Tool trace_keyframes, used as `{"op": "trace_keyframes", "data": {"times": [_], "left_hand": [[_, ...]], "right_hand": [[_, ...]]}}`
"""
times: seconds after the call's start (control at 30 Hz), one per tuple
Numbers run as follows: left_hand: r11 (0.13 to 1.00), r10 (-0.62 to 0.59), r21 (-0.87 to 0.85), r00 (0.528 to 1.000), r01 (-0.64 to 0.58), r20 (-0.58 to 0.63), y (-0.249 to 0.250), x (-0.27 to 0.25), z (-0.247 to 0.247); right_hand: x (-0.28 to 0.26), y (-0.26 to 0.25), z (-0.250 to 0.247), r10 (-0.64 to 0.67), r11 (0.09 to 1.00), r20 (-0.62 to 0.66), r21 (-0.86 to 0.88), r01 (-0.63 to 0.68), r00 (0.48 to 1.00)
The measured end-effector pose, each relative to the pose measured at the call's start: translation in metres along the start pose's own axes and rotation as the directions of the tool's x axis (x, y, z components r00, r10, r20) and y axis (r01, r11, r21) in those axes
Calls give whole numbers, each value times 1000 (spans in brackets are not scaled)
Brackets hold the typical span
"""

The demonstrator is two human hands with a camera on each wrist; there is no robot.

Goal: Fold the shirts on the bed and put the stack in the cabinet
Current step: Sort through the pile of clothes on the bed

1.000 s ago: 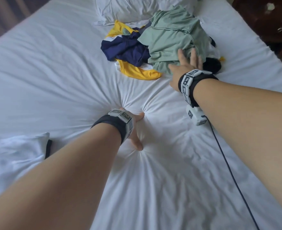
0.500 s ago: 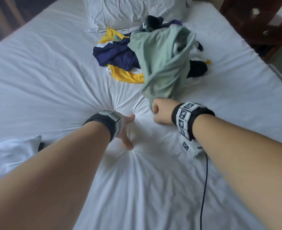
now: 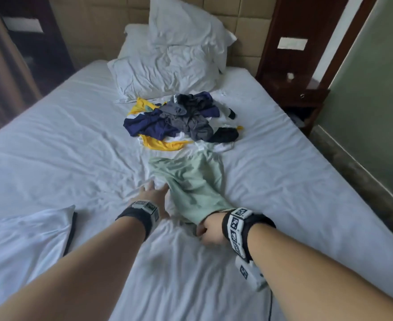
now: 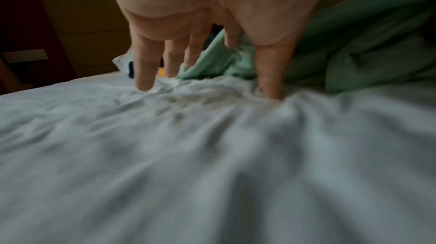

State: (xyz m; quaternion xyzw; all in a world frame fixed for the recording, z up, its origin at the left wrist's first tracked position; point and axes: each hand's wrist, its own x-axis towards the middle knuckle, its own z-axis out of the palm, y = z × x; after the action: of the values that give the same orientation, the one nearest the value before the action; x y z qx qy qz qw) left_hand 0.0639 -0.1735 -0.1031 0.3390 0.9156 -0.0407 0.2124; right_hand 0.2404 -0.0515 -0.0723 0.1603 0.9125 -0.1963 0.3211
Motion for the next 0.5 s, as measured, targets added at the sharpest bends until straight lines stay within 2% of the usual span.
{"op": "trace_keyframes", "data": {"times": [0.07, 0.13, 0.2, 0.27, 0.37, 0.5], "left_hand": [[979, 169, -107, 985, -172, -43, 16, -32, -10], [930, 310, -181, 947, -321, -86, 34, -68, -30], [909, 342, -208, 931, -362, -125, 52, -102, -62], [907, 343, -170, 910, -385, -233, 67, -133, -99], [889, 353, -119, 828, -442, -435, 82, -181, -153], [858, 258, -183, 711, -480, -654, 95, -243, -210]], "right_hand": [[-32, -3, -15, -8, 999, -100, 43, 13, 995], [-69, -6, -38, -5, 994, -254, 108, 34, 967], [-111, -11, -67, -4, 986, -397, 152, 71, 918], [-157, -15, -95, -24, 983, -512, 146, 115, 859], [-227, -20, -131, -34, 988, -670, 88, 126, 741], [-307, -27, -160, 4, 995, -851, 54, 80, 525]]}}
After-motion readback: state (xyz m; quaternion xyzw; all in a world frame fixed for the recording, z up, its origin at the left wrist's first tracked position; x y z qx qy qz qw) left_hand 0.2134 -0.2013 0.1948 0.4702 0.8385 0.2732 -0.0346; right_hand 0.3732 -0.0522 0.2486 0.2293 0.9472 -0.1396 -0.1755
